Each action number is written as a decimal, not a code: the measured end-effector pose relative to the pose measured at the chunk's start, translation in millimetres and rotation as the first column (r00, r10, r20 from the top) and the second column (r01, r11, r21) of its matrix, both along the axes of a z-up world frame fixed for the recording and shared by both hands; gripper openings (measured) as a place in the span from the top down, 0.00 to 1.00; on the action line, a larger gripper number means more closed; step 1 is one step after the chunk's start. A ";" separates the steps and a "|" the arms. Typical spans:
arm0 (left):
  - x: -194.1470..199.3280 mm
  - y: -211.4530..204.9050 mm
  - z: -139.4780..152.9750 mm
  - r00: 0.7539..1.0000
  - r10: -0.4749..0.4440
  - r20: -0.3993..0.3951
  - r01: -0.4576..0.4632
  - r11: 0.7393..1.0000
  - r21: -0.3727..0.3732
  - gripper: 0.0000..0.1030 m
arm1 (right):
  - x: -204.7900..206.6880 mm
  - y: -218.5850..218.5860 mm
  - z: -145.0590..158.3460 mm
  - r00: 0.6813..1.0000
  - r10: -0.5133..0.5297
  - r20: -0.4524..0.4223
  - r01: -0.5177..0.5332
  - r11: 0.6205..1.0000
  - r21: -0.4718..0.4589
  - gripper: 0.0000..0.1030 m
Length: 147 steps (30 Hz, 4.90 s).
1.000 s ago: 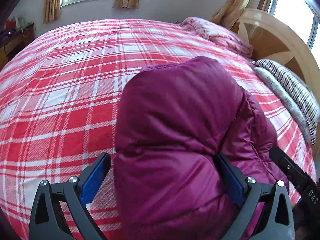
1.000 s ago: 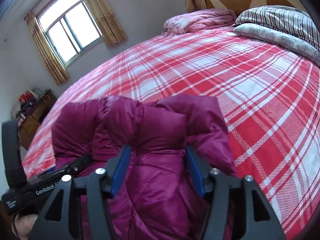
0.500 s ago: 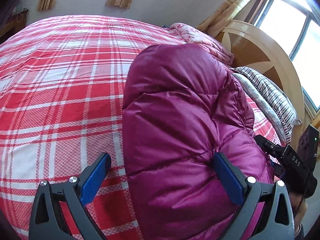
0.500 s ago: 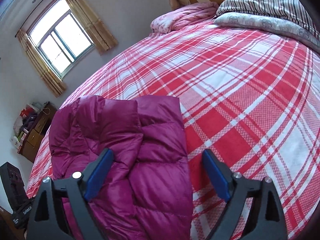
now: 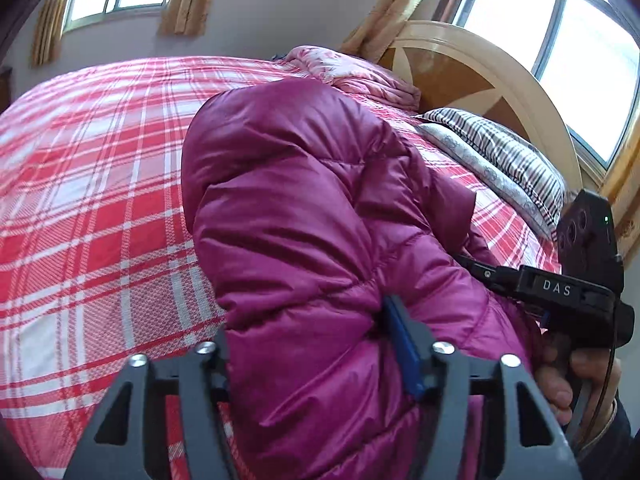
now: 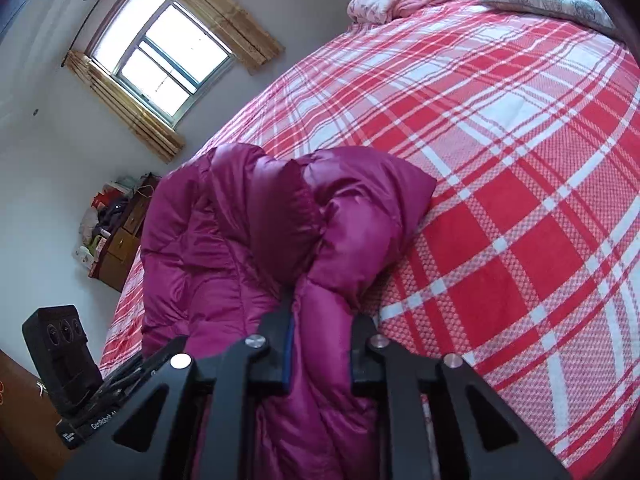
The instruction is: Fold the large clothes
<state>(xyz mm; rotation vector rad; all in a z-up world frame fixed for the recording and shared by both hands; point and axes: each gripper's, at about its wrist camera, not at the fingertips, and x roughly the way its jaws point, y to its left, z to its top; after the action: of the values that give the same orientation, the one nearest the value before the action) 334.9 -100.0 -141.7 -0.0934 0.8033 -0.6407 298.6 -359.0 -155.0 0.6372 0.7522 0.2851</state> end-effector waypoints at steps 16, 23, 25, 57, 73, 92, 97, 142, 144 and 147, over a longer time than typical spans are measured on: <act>-57.3 106.4 58.5 0.968 0.218 0.123 -0.234 0.963 0.135 0.64 | 5.7 122.0 60.3 0.970 0.211 0.120 -0.218 0.975 0.047 0.83; -65.2 157.0 60.5 0.933 0.334 0.137 -0.351 0.927 0.132 0.64 | 25.0 188.2 69.4 0.940 0.316 0.124 -0.321 0.947 0.021 0.83; -68.4 171.3 59.5 0.924 0.355 0.141 -0.373 0.919 0.130 0.64 | 29.3 202.8 68.9 0.931 0.343 0.122 -0.347 0.938 0.013 0.83; -78.2 288.3 10.5 0.833 0.549 0.075 -0.553 0.818 0.157 0.57 | 90.1 341.6 21.4 0.839 0.544 -0.017 -0.544 0.835 -0.083 0.83; -77.9 304.1 -7.8 0.791 0.611 0.030 -0.609 0.782 0.134 0.23 | 90.5 344.7 10.8 0.847 0.528 -0.063 -0.531 0.838 -0.122 0.67; -156.8 290.1 109.3 0.712 0.633 0.305 -0.678 0.733 0.059 0.23 | -16.2 289.9 118.6 0.882 0.415 0.226 -0.324 0.879 -0.348 0.18; -164.8 285.8 120.9 0.710 0.628 0.318 -0.670 0.741 0.032 0.22 | -36.7 290.2 130.2 0.875 0.412 0.256 -0.306 0.878 -0.368 0.15; -175.6 277.2 131.9 0.698 0.627 0.347 -0.676 0.736 0.031 0.22 | -58.2 264.3 139.8 0.886 0.355 0.297 -0.259 0.912 -0.318 0.11; -176.1 277.4 132.4 0.696 0.627 0.349 -0.676 0.736 0.027 0.22 | -58.8 264.1 140.8 0.885 0.358 0.297 -0.261 0.911 -0.319 0.11; -176.3 278.2 132.2 0.698 0.627 0.346 -0.674 0.738 0.021 0.22 | -61.6 264.1 143.4 0.881 0.362 0.304 -0.263 0.910 -0.322 0.11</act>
<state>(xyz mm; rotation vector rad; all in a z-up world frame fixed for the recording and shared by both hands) 158.6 178.2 -9.5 -0.1296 0.4444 0.0968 237.0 -94.9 -11.7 0.1851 0.5249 0.5725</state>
